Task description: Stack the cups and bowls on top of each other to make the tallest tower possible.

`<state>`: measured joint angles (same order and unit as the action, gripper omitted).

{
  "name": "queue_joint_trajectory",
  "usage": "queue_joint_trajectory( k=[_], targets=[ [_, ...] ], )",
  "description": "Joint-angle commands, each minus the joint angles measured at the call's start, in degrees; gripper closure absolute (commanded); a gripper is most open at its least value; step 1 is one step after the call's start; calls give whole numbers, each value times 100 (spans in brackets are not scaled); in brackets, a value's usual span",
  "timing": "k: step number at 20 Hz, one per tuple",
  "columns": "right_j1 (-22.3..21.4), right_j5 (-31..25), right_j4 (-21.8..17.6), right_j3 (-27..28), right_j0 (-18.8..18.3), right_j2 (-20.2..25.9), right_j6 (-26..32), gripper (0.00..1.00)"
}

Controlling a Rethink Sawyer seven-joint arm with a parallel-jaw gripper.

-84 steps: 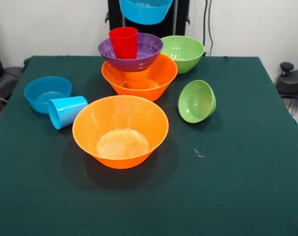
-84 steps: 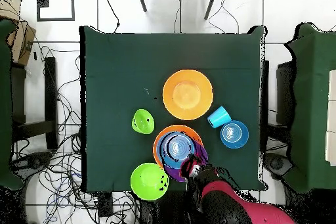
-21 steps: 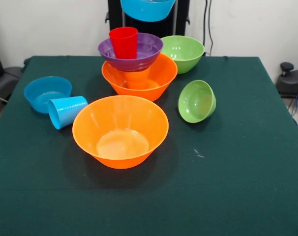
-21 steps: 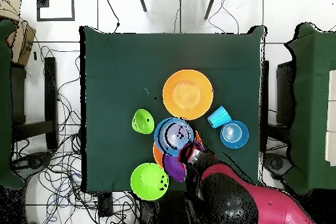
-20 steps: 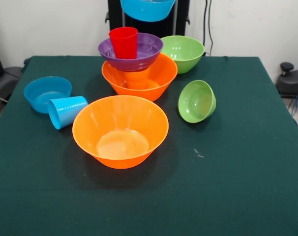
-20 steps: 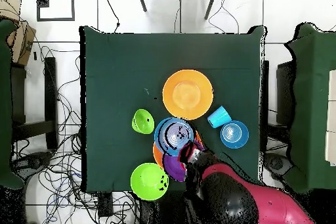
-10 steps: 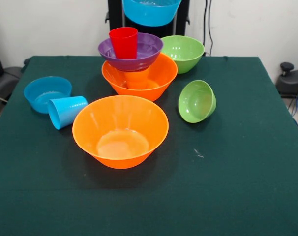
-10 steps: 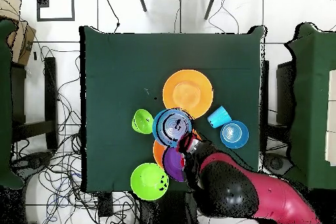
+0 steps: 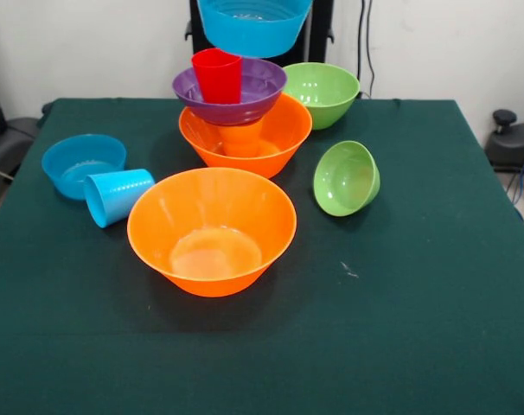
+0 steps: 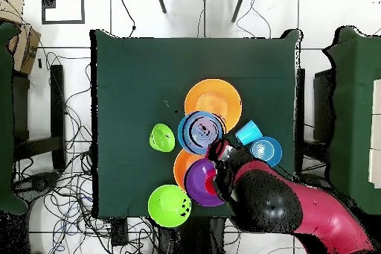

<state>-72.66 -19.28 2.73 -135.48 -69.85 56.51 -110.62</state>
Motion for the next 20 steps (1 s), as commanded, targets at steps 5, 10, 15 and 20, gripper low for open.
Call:
queue_joint_trajectory(
  k=[5,10,15,20],
  targets=[
    [157,-953,-200,208,-19,-169,197,100],
    [155,-920,-200,130,-102,-82,190,100],
    [32,-834,-107,-35,-201,60,175,100],
    [301,-610,-435,-4,-94,-193,97,100]
  ],
)
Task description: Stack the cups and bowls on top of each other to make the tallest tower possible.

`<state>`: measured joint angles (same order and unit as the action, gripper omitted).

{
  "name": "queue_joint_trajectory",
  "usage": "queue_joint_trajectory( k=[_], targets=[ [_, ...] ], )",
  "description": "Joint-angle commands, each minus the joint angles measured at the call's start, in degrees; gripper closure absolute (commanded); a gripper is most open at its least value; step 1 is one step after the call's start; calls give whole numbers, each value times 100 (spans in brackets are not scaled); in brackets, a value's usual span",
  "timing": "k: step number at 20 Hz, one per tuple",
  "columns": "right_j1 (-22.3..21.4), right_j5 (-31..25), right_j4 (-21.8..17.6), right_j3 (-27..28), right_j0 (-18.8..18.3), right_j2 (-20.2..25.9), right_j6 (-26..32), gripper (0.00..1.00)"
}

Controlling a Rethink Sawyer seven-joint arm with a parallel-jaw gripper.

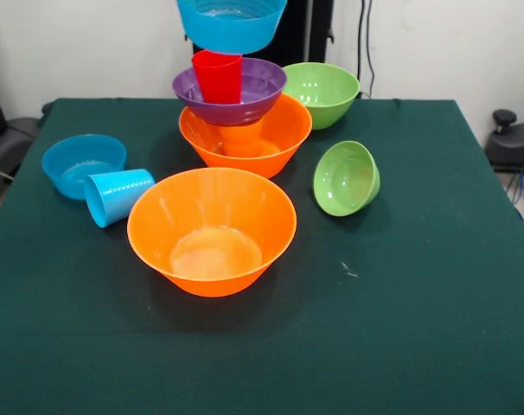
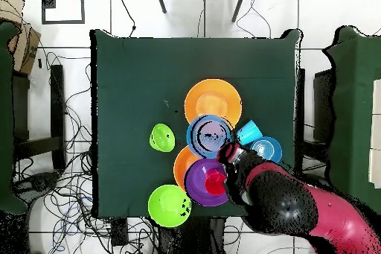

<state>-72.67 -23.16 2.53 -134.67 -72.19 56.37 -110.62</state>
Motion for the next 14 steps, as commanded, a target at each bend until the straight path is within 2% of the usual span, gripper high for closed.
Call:
queue_joint_trajectory(
  k=[1,14],
  targets=[
    [329,-205,-429,-84,130,-184,103,100],
    [396,-133,-402,-119,38,-106,110,100]
  ],
)
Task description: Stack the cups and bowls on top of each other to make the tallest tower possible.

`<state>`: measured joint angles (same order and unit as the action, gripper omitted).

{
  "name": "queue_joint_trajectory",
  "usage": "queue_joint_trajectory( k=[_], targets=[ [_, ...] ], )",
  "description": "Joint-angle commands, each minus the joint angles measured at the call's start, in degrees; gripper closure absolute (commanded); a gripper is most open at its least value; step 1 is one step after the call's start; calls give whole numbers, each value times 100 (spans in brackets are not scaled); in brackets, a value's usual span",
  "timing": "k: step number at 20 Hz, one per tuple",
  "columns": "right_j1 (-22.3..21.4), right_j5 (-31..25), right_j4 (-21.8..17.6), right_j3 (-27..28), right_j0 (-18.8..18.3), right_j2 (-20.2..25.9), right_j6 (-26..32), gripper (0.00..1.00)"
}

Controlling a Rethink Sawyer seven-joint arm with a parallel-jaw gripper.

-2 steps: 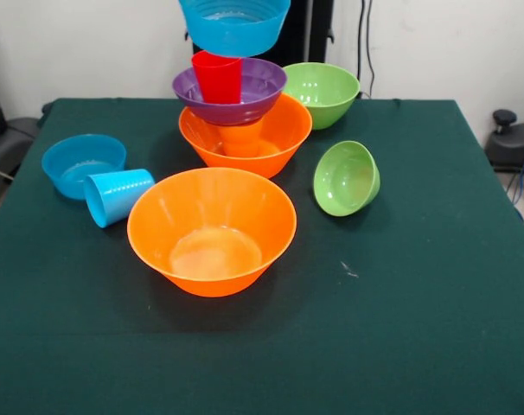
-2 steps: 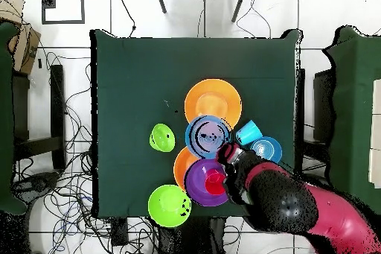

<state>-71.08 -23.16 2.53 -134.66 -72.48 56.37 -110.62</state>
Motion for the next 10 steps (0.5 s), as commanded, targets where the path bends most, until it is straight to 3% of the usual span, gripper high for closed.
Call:
queue_joint_trajectory(
  k=[1,10],
  targets=[
    [261,-117,-419,-112,76,-122,103,100],
    [311,44,-431,-197,20,-81,63,100]
  ],
)
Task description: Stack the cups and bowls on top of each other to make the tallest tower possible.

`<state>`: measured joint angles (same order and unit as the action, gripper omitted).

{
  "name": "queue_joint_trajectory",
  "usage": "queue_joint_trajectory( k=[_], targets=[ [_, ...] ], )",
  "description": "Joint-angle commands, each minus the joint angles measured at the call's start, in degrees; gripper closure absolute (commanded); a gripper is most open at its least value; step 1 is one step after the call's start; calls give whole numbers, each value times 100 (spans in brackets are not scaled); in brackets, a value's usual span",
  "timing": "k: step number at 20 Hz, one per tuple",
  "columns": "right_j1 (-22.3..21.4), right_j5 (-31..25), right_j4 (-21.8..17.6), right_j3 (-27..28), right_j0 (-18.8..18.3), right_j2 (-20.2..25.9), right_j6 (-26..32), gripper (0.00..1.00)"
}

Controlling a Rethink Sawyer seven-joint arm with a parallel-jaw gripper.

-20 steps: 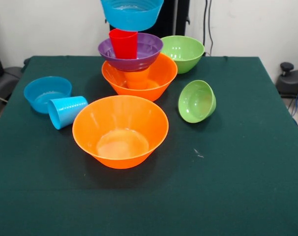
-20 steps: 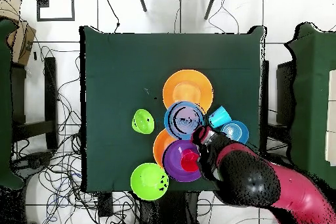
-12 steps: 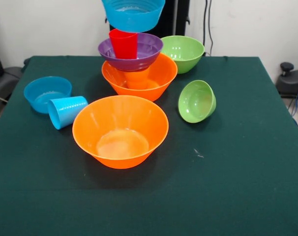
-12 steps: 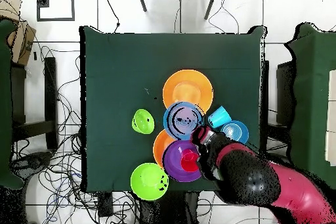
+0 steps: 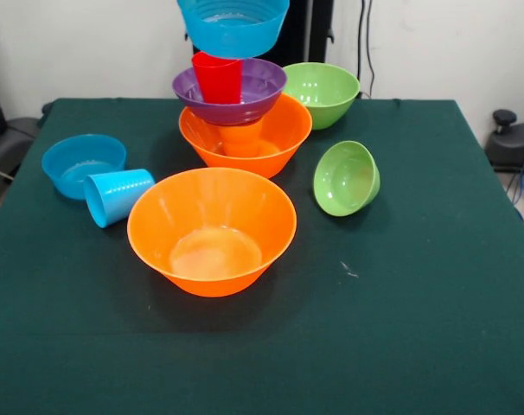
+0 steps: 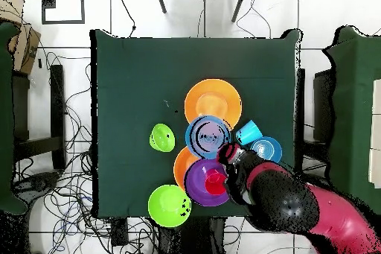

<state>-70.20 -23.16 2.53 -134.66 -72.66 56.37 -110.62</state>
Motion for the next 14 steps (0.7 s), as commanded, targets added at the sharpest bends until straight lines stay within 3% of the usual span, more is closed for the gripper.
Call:
queue_joint_trajectory(
  k=[1,14],
  targets=[
    [186,56,-408,-237,14,-42,56,100],
    [160,50,-369,-295,55,-23,-13,100]
  ],
)
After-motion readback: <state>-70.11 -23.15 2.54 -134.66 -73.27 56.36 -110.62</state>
